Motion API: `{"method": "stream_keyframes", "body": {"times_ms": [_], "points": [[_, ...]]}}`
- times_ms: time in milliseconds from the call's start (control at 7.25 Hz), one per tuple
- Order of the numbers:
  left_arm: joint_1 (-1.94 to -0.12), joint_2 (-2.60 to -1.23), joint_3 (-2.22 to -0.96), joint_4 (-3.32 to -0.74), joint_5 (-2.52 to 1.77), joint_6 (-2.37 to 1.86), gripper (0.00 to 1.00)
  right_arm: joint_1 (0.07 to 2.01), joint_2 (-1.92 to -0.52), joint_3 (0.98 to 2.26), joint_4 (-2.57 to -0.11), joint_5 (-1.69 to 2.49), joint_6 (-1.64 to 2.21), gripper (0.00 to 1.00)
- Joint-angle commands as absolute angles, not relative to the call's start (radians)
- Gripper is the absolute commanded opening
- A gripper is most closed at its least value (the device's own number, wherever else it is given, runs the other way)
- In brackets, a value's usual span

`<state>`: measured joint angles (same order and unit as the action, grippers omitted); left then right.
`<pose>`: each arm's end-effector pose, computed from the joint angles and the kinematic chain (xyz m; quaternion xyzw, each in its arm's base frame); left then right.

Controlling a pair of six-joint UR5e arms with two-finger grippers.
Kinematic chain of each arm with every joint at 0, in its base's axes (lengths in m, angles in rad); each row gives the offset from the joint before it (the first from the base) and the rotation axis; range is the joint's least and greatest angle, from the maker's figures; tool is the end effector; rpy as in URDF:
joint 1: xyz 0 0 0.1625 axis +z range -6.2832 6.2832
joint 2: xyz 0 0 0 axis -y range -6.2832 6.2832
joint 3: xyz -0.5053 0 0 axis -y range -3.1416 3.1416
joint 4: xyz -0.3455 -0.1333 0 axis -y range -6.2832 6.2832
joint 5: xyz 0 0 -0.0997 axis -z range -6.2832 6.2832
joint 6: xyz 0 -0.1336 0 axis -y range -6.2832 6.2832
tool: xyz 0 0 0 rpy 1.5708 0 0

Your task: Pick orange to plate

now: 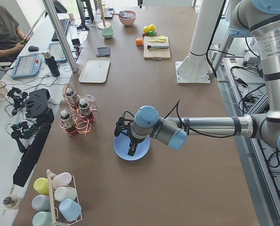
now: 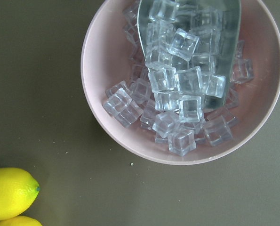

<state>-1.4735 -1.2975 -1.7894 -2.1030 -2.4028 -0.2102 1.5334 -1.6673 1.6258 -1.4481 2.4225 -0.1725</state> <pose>-0.0015 -0.3402 0.7020 0.1536 0.4211 0.0453 0.8927 0.0177 -0.4040 0.7594 0.0647 -0.4093 -0.1120 0.9032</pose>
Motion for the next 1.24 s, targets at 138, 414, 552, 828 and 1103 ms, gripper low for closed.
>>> {"method": "stream_keyframes", "body": {"times_ms": [138,414,552,828,1103], "points": [[-1.467,-1.304,-1.787,-2.102,-2.402,-0.212,0.97,1.546,-1.680,1.628,-1.447,2.424,-0.173,1.00],[-1.466,-1.296,-1.787,-2.105,-2.401,-0.212,0.97,1.546,-1.680,1.628,-1.447,2.424,-0.172,1.00],[-1.466,-1.296,-1.783,-2.105,-2.404,-0.212,0.97,1.546,-1.680,1.626,-1.447,2.421,-0.173,1.00],[-1.465,-1.299,-1.776,-2.103,-2.405,-0.215,0.97,1.548,-1.707,1.632,-1.447,2.424,-0.173,1.00],[-1.466,-1.296,-1.770,-2.095,-2.457,-0.213,0.96,1.551,-1.736,1.640,-1.421,2.424,-0.173,1.00]]}}
